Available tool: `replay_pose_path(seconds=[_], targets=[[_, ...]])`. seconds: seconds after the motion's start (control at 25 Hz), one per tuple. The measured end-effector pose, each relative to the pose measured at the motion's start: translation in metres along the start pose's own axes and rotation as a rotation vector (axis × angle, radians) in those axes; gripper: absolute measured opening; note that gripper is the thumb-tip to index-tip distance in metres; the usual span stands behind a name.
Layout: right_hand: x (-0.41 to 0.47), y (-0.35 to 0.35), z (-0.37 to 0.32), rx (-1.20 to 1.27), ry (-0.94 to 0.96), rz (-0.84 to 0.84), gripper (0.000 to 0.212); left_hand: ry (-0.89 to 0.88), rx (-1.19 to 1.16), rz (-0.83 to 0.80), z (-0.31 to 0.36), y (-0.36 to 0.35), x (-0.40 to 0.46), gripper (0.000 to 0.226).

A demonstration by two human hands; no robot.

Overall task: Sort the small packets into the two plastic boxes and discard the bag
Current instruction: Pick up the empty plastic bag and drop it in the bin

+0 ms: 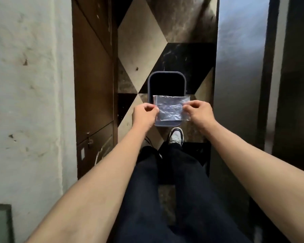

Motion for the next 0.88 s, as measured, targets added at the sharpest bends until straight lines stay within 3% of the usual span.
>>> replay_pose_path(seconds=[0.2, 0.48, 0.64, 0.76, 0.88], targets=[[0.097, -0.031, 0.056, -0.237, -0.013, 0.088, 0.008, -0.04, 0.181, 0.063, -0.025, -0.025, 0.102, 0.009], [0.179, -0.051, 0.095, -0.352, -0.001, 0.108, 0.025, 0.01, 0.275, 0.06, -0.067, -0.05, 0.199, 0.009], [0.177, -0.053, 0.098, -0.398, 0.02, 0.102, 0.033, 0.032, 0.389, 0.021, -0.072, -0.054, 0.205, 0.016], [0.164, -0.051, 0.086, -0.447, 0.025, 0.114, 0.033, 0.027, 0.496, -0.001, -0.065, -0.052, 0.195, 0.009], [0.143, -0.043, 0.073, -0.459, 0.0, 0.112, 0.036, 0.036, 0.47, -0.003, -0.054, -0.041, 0.172, 0.036]])
Point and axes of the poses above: each hand's wrist, its own x-axis towards the middle knuckle, its own y-axis out of the back of the hand, z = x × y, the point moved 5 cm from there along x, towards the middle knuckle, and after that the axes turned 8 degrees about -z, right-handed, at the moved point
